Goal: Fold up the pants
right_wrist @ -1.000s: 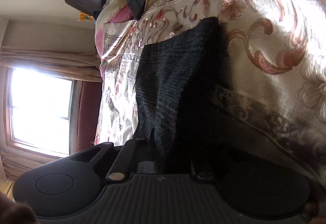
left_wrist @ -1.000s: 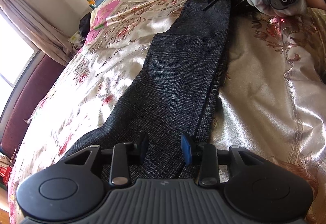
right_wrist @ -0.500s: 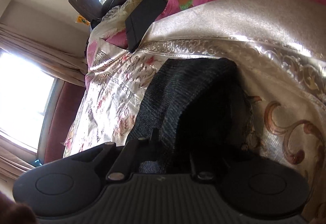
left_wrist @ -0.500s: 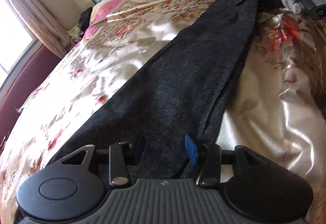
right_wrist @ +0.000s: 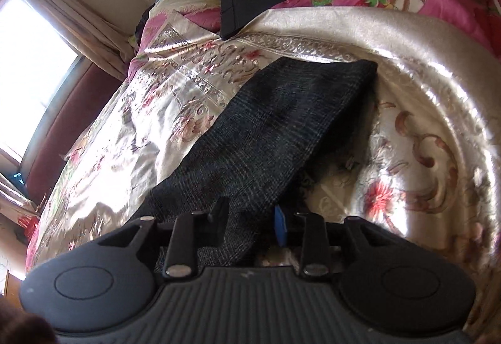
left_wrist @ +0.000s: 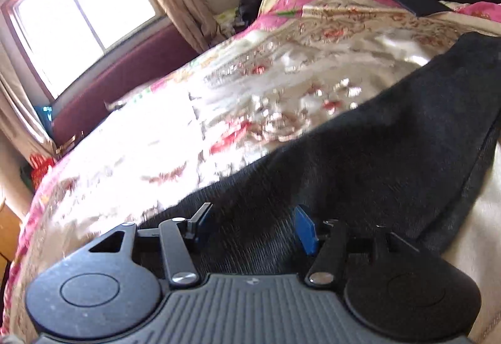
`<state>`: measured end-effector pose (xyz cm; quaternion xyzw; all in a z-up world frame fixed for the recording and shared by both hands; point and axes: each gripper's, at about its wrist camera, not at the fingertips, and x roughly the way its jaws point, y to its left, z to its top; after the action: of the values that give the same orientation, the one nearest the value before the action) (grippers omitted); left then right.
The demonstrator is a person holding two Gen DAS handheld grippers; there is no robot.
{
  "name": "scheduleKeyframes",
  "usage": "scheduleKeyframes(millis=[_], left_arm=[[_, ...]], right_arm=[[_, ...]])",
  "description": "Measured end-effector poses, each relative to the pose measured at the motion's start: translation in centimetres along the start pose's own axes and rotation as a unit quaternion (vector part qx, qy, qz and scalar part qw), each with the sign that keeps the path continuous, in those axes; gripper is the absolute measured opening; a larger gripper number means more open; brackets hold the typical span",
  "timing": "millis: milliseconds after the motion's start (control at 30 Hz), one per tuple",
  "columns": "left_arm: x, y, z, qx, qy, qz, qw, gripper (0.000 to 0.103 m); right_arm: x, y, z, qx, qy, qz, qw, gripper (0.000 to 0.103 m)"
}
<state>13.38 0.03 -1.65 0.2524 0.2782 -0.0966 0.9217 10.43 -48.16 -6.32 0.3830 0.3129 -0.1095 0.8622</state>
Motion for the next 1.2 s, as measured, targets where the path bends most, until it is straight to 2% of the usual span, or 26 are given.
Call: scheduleKeyframes(millis=[67, 100, 167, 200, 267, 333, 400, 433, 533, 600, 667, 700, 800, 833, 900, 1000, 1067, 1167, 1200], left_arm=[[1.9, 0.8, 0.8, -0.022, 0.006, -0.018, 0.9996, 0.071], [3.8, 1.4, 0.8, -0.032, 0.029, -0.015, 0.9990, 0.072], [6.9, 2.1, -0.7, -0.002, 0.064, 0.053, 0.9966, 0.072], [8.0, 3.0, -1.8, 0.003, 0.071, 0.071, 0.9949, 0.073], [8.8, 5.3, -2.8, -0.023, 0.073, 0.060, 0.9953, 0.089], [8.8, 6.2, -2.7, -0.023, 0.071, 0.074, 0.9945, 0.091], [7.6, 5.7, -2.6, 0.002, 0.058, 0.090, 0.9942, 0.090], [6.5, 5.4, -2.8, 0.008, 0.047, 0.089, 0.9949, 0.089], [3.2, 4.5, -3.4, -0.020, 0.017, 0.045, 0.9986, 0.089], [1.9, 3.0, -4.1, -0.028, 0.001, 0.036, 0.9990, 0.089], [1.4, 1.8, -5.0, -0.029, 0.000, 0.034, 0.9990, 0.089], [1.4, 1.5, -5.4, -0.035, 0.003, 0.034, 0.9988, 0.088], [2.2, 1.9, -6.2, -0.068, 0.009, 0.031, 0.9971, 0.090], [2.5, 2.3, -6.3, -0.083, 0.012, 0.031, 0.9960, 0.094], [2.9, 2.8, -6.8, -0.113, 0.013, 0.034, 0.9929, 0.102], [2.8, 2.8, -7.6, -0.125, 0.001, 0.031, 0.9916, 0.103], [2.8, 2.2, -7.8, -0.115, -0.005, 0.039, 0.9926, 0.103], [2.7, 1.4, -8.1, -0.099, -0.018, 0.050, 0.9937, 0.103], [2.5, 1.0, -8.4, -0.093, -0.022, 0.054, 0.9940, 0.103]], right_arm=[[0.7, 0.3, -0.2, 0.001, 0.001, -0.005, 1.000, 0.033], [0.7, 0.4, -0.1, 0.004, 0.000, -0.008, 1.000, 0.033], [0.3, 0.3, -0.1, 0.010, 0.003, -0.005, 1.000, 0.033], [0.1, 0.3, 0.0, 0.010, 0.008, -0.006, 1.000, 0.033], [-0.6, 0.9, -0.2, -0.011, 0.016, -0.015, 1.000, 0.033], [-1.9, 2.3, -0.9, -0.056, 0.007, -0.039, 0.998, 0.033], [-3.8, 4.3, -2.0, -0.098, 0.000, -0.059, 0.993, 0.033], [-4.8, 5.5, -2.5, -0.120, -0.004, -0.052, 0.991, 0.033], [-6.1, 11.3, -3.8, -0.222, 0.000, 0.029, 0.975, 0.033], [-3.5, 16.5, -4.3, -0.284, 0.051, 0.118, 0.950, 0.037], [0.9, 21.3, -5.4, -0.306, 0.111, 0.198, 0.924, 0.038], [3.5, 23.6, -6.1, -0.312, 0.144, 0.225, 0.912, 0.038], [11.7, 29.2, -8.6, -0.302, 0.227, 0.267, 0.887, 0.038], [14.0, 30.5, -9.5, -0.297, 0.260, 0.275, 0.877, 0.040], [17.6, 32.3, -11.8, -0.292, 0.346, 0.298, 0.840, 0.040], [18.5, 32.8, -14.0, -0.323, 0.423, 0.305, 0.790, 0.040], [17.2, 32.7, -13.9, -0.330, 0.448, 0.318, 0.767, 0.040], [14.8, 32.9, -13.2, -0.329, 0.489, 0.361, 0.722, 0.041], [14.4, 32.9, -13.3, -0.334, 0.497, 0.366, 0.713, 0.041]])
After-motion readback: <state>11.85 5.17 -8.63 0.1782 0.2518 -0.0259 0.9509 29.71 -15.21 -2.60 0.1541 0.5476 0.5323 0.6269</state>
